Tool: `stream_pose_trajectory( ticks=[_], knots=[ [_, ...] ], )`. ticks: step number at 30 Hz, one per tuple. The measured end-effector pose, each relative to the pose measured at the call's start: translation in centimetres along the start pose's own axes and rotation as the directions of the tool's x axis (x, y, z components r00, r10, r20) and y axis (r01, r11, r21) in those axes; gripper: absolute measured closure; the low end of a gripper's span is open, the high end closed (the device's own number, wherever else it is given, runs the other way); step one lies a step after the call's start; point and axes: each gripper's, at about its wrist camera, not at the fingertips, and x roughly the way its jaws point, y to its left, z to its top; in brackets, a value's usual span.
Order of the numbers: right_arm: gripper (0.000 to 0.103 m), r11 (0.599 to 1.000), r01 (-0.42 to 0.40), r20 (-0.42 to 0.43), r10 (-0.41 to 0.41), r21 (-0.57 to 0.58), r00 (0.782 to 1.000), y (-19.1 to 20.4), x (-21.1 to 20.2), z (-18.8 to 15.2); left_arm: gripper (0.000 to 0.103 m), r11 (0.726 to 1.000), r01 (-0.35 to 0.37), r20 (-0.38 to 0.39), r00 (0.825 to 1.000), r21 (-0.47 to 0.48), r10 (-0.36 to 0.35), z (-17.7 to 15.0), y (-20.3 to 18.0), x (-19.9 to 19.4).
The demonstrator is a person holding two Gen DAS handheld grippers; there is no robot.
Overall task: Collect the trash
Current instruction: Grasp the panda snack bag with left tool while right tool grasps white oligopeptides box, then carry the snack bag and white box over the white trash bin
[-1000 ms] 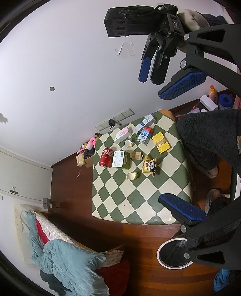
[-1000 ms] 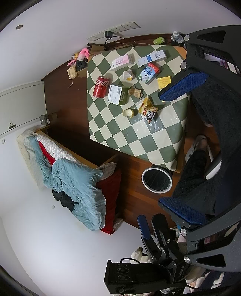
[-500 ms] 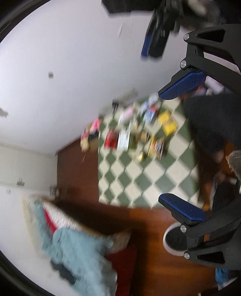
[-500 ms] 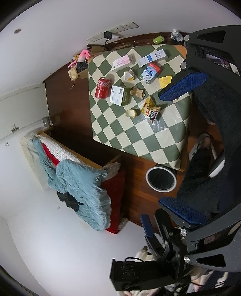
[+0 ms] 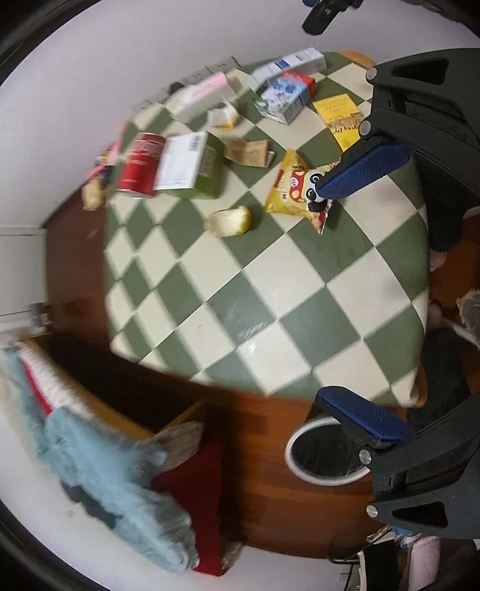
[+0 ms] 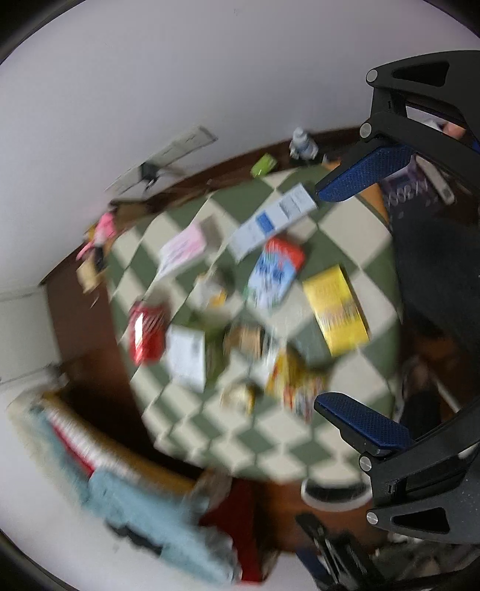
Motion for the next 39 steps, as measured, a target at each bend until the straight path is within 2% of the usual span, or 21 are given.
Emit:
stream_pose_trajectory(
  ticks=[2,4,8,11,15,16,19,20,21,22,24,25,29,32,35,37,39],
  knots=[
    [0.008,0.998,0.058,-0.041,-0.058,-0.002,0.997,-1.6,3.5,0.5,0.0,1.0,0.012,-0.037,0.999,0.012,-0.011,0.3,-1.4,1.9],
    [0.026,0.995,0.096,-0.096,-0.095,-0.004,0.991,-3.2,6.8,0.8,0.0,0.998,0.025,-0.067,0.997,0.049,-0.022,0.8,-3.2,3.6],
    [0.027,0.989,0.143,-0.161,-0.145,-0.025,0.976,-5.4,11.1,1.5,0.0,0.985,0.058,-0.126,0.991,0.165,-0.038,2.0,-7.2,6.9],
    [0.027,0.988,0.147,-0.195,-0.154,-0.051,0.968,-6.0,13.2,1.9,0.0,0.967,0.072,-0.175,0.984,0.246,-0.029,2.3,-9.4,9.4],
    [0.028,0.988,0.144,-0.173,-0.153,-0.062,0.973,-6.7,13.7,2.9,0.001,0.957,0.106,-0.199,0.979,0.271,-0.052,2.4,-10.8,11.1],
    [0.035,0.987,0.147,-0.184,-0.157,-0.062,0.97,-7.0,13.9,3.0,0.002,0.956,0.113,-0.203,0.977,0.27,-0.058,2.4,-11.1,11.4],
    [0.036,0.991,0.125,-0.2,-0.133,-0.053,0.971,-7.3,14.1,3.0,0.018,0.954,0.134,-0.217,0.973,0.27,-0.075,2.1,-11.3,11.9],
    [0.036,0.991,0.12,-0.208,-0.128,-0.051,0.97,-7.5,14.3,3.0,0.027,0.953,0.149,-0.227,0.97,0.265,-0.088,1.9,-11.4,12.0],
    [0.036,0.993,0.109,-0.218,-0.115,-0.04,0.969,-7.6,14.7,2.9,0.041,0.952,0.168,-0.236,0.966,0.254,-0.107,1.7,-11.4,12.0],
    [0.036,0.994,0.105,-0.232,-0.11,-0.035,0.966,-7.7,15.2,2.8,0.044,0.953,0.184,-0.239,0.963,0.243,-0.125,1.6,-11.3,11.9],
    [0.042,0.994,0.105,-0.242,-0.109,-0.03,0.964,-7.9,16.0,2.7,0.048,0.957,0.166,-0.221,0.969,0.237,-0.113,1.3,-11.3,11.2],
    [0.052,0.996,0.086,-0.252,-0.083,-0.001,0.964,-8.0,16.3,2.4,0.048,0.958,0.163,-0.219,0.969,0.234,-0.112,1.2,-11.3,11.1],
    [0.056,0.984,0.065,-0.263,-0.019,0.165,0.965,-9.3,15.4,0.9,0.049,0.976,0.127,-0.21,0.974,0.179,-0.089,0.0,-9.7,10.1],
    [0.057,0.961,0.041,-0.283,0.04,0.273,0.958,-9.9,14.4,-1.6,0.049,0.983,0.126,-0.207,0.974,0.135,-0.096,-1.7,-7.9,9.8],
    [0.055,0.958,0.011,-0.3,0.079,0.285,0.951,-9.2,13.9,-3.3,0.047,0.983,0.143,-0.202,0.972,0.115,-0.118,-2.4,-6.4,9.8],
    [0.043,0.967,0.023,-0.29,0.053,0.254,0.956,-8.2,13.8,-3.6,0.046,0.982,0.138,-0.202,0.973,0.129,-0.11,-2.3,-6.4,10.2],
    [0.042,0.975,0.048,-0.276,0.015,0.219,0.961,-7.4,14.0,-3.4,0.047,0.982,0.133,-0.198,0.975,0.136,-0.104,-2.3,-6.4,10.3]
  ],
)
